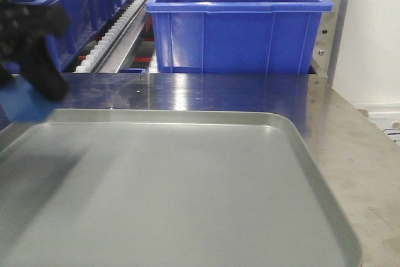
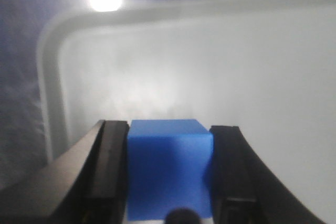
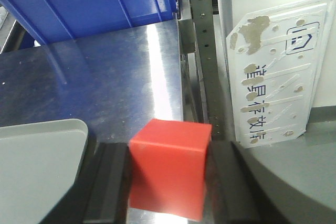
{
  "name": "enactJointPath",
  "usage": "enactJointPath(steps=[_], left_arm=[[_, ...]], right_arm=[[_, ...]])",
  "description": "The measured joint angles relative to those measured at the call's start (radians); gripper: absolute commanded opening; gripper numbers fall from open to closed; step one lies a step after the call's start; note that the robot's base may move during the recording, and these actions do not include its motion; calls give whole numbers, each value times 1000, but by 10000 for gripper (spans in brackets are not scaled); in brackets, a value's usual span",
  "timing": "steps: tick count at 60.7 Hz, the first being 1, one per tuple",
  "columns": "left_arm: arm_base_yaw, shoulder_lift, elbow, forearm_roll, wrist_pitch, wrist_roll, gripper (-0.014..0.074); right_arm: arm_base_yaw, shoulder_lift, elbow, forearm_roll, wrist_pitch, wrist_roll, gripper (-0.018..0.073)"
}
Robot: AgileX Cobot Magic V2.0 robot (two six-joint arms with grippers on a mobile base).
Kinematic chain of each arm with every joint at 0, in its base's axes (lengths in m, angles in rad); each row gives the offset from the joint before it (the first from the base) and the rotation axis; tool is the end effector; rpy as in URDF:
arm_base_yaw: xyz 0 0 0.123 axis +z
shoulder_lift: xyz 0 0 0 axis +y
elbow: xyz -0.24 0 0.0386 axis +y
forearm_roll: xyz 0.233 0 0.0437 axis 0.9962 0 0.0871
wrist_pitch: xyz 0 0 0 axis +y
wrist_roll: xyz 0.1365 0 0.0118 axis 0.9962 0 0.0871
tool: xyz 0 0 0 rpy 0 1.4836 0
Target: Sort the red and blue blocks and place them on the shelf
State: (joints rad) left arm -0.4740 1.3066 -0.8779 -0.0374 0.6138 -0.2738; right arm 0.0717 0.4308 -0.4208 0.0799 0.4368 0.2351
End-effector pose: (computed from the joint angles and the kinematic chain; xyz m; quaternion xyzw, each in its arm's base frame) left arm 0.2511 -0.1321 0.1958 0.0840 0.9492 -0.1245 0.2765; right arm 0.1589 0.0161 0.2515 0.0871 0.8171 0.1210 0.5568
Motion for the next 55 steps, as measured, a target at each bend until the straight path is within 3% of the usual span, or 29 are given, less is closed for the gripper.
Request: enactJointPath(steps=[8, 25, 40, 55], left_arm=[[32, -76, 0, 18, -1, 0, 124], [175, -267, 32, 50, -11, 0, 124], [299, -453, 164, 82, -41, 0, 124], [362, -646, 300, 85, -71, 0, 124]], right_arm=[[0, 0, 0, 0, 0, 0, 49], [0, 0, 0, 0, 0, 0, 49], [0, 0, 0, -1, 0, 0, 49], [0, 0, 0, -1, 0, 0, 49]])
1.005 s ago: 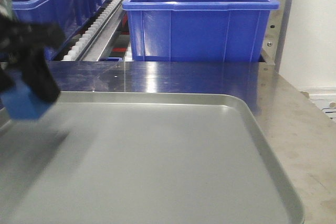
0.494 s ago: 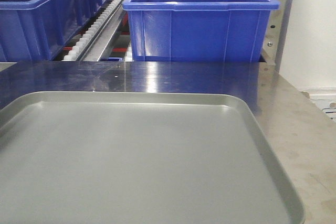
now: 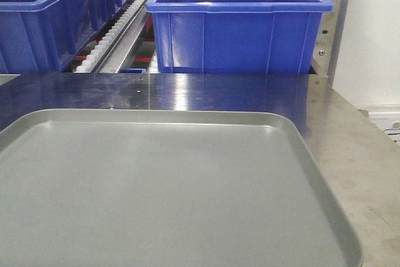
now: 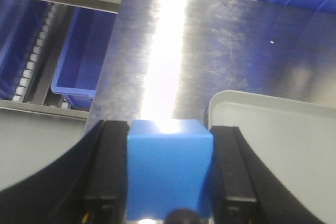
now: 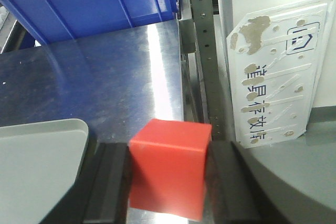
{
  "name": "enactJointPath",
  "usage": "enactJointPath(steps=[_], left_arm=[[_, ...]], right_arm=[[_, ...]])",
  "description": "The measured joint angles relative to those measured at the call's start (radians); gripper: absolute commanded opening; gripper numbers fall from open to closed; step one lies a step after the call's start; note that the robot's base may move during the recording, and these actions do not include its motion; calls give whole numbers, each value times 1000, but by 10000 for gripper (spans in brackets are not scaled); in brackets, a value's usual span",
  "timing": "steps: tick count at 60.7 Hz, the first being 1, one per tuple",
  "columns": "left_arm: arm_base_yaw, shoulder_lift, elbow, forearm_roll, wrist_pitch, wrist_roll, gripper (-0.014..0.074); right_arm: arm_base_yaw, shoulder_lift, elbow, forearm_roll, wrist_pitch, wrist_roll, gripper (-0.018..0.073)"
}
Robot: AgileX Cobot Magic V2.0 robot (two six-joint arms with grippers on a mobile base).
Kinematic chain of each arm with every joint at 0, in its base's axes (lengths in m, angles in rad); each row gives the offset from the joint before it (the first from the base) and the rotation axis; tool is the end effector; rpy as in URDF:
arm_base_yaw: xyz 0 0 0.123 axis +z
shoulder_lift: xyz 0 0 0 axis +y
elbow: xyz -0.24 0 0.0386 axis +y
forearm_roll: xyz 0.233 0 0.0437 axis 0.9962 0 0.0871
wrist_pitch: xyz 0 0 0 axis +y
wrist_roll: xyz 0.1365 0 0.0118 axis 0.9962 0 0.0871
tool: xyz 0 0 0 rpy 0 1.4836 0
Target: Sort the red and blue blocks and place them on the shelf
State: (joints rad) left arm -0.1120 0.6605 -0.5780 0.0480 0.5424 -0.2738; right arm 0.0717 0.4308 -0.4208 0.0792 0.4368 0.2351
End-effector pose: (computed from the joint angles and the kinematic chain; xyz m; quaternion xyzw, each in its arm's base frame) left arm 0.1868 -0.0176 0.2549 -0.0585 0.8674 -0.0741 0.4886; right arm 0.1589 0.0160 0.2515 0.0869 0.8171 0.1207 0.5569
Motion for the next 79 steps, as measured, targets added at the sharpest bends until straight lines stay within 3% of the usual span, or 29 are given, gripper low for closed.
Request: enactJointPath(steps=[34, 79], left_arm=[[0, -197, 183, 17, -34, 2, 124], [0, -212, 200, 60, -124, 4, 124]], right_arm=[[0, 0, 0, 0, 0, 0, 49], [0, 0, 0, 0, 0, 0, 49]])
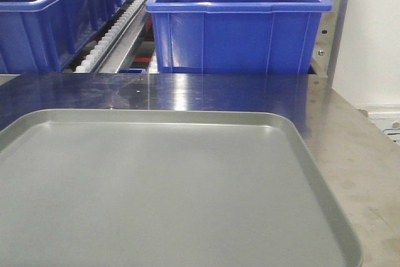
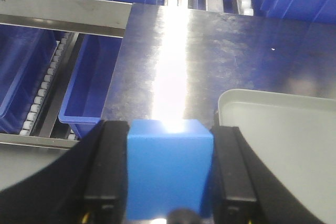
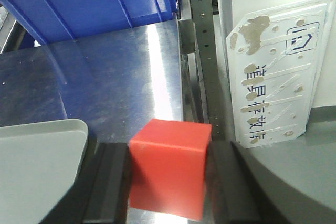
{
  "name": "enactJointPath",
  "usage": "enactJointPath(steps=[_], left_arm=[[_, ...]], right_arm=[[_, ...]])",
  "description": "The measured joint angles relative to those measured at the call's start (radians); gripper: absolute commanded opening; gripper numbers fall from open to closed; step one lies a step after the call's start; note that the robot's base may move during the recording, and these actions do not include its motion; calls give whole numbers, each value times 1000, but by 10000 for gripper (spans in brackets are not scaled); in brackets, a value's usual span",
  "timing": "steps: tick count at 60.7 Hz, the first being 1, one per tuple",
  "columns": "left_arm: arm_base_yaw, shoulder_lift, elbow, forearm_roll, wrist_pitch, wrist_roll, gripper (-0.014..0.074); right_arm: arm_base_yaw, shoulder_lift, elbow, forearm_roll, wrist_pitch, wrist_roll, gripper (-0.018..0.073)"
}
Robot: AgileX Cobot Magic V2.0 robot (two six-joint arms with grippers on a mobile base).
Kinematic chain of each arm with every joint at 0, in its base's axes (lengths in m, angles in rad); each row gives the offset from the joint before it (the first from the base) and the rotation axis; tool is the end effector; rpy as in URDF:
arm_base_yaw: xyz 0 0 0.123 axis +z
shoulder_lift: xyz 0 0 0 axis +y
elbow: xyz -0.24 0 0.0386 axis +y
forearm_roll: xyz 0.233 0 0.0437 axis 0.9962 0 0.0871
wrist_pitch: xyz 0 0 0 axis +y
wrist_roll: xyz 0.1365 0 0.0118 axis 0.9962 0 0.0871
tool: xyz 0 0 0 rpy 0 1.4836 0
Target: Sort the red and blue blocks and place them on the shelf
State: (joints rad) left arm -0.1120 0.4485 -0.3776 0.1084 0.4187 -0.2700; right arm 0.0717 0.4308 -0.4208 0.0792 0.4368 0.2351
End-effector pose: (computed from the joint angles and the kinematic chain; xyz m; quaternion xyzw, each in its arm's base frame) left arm 0.1617 -0.0121 0.2355 -0.0367 0.8326 -0.0597 0.5494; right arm 0.1589 0.0160 0.2515 0.0869 0.8171 0.1207 0.5569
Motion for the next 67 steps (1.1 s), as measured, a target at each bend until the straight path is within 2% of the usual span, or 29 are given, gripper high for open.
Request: enactJointPath(steps=[67], left_arm=[[0, 0, 0, 0, 0, 0, 124]], right_arm=[[0, 0, 0, 0, 0, 0, 49]])
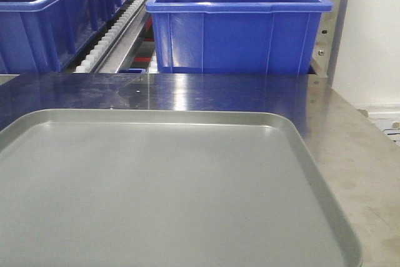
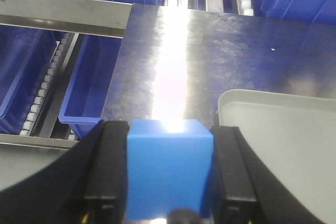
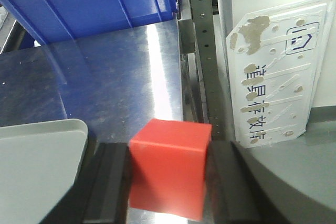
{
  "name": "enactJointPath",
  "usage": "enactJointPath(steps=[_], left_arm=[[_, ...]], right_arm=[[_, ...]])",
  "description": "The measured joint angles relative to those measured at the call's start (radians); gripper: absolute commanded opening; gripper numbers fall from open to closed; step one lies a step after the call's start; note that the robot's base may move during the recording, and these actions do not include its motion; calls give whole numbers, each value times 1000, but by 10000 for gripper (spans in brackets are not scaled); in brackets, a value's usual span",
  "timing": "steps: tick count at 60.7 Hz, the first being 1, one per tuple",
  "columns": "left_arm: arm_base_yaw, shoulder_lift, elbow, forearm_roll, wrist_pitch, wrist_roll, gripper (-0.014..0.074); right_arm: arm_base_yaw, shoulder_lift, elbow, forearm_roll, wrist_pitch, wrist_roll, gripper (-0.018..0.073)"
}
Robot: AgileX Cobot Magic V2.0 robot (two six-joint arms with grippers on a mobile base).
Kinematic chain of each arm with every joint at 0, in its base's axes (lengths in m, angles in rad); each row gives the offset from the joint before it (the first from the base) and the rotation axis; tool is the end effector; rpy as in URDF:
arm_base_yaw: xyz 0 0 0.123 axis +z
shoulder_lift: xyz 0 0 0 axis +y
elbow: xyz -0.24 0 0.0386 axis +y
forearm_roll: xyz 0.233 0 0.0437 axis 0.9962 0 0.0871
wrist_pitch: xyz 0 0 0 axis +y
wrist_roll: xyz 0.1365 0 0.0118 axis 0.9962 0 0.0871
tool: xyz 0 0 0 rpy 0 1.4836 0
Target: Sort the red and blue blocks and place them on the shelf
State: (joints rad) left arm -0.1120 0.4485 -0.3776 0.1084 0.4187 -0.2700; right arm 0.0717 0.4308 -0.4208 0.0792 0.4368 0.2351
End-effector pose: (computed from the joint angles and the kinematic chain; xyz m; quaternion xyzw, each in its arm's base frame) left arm 0.1617 -0.0121 0.2355 -0.0367 0.8326 -0.0597 0.5494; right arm 0.1589 0.0160 0.2515 0.0869 0.8171 0.1207 0.5569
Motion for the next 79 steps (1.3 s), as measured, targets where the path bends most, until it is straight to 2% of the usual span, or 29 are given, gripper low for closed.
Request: enactJointPath(steps=[79], left_arm=[[0, 0, 0, 0, 0, 0, 124]], right_arm=[[0, 0, 0, 0, 0, 0, 49]])
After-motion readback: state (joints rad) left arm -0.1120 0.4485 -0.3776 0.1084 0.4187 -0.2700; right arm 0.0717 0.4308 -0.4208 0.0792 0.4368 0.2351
